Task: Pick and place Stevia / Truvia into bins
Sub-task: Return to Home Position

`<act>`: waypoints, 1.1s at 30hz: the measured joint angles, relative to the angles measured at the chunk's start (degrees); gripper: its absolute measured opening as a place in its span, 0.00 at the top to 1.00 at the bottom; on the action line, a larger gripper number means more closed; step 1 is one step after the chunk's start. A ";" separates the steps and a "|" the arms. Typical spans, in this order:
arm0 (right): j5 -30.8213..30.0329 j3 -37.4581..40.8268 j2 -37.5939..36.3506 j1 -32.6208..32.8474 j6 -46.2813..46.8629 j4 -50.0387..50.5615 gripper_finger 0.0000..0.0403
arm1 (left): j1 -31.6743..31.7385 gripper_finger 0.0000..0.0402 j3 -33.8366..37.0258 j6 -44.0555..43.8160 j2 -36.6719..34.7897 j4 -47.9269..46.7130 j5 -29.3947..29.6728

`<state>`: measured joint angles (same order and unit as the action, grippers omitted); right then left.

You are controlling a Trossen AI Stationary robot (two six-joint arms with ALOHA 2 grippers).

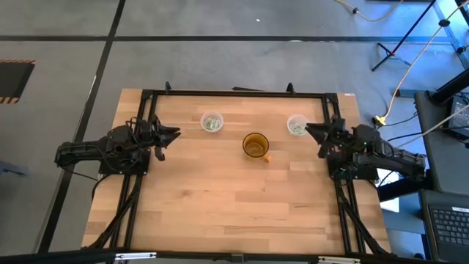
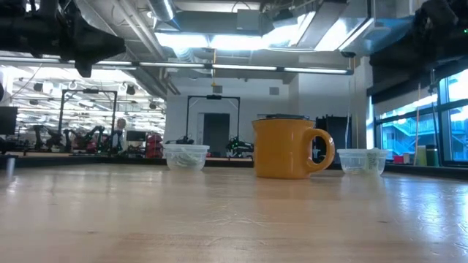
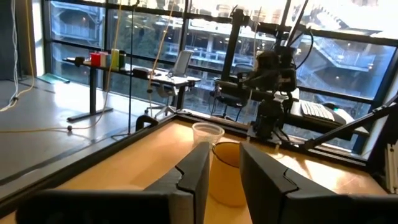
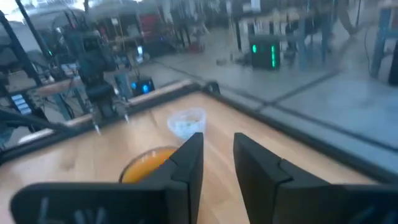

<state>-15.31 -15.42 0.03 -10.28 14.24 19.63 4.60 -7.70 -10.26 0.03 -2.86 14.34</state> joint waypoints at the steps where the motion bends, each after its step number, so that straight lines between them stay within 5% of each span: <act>1: 0.01 0.02 0.07 -0.01 -1.20 -1.13 0.77 | 0.02 0.80 0.00 -0.04 0.02 -0.06 0.07; 14: 1.94 14.78 0.07 0.02 -5.57 -26.32 0.77 | 0.00 0.80 1.75 -0.11 0.07 2.71 -1.41; 33: 1.99 15.06 0.11 0.02 -6.17 -23.24 0.77 | 0.00 0.80 7.26 1.76 0.13 8.00 2.59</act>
<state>-13.32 -0.36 0.14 -10.26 8.07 -3.62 4.60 -0.45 -8.50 0.16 5.14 16.93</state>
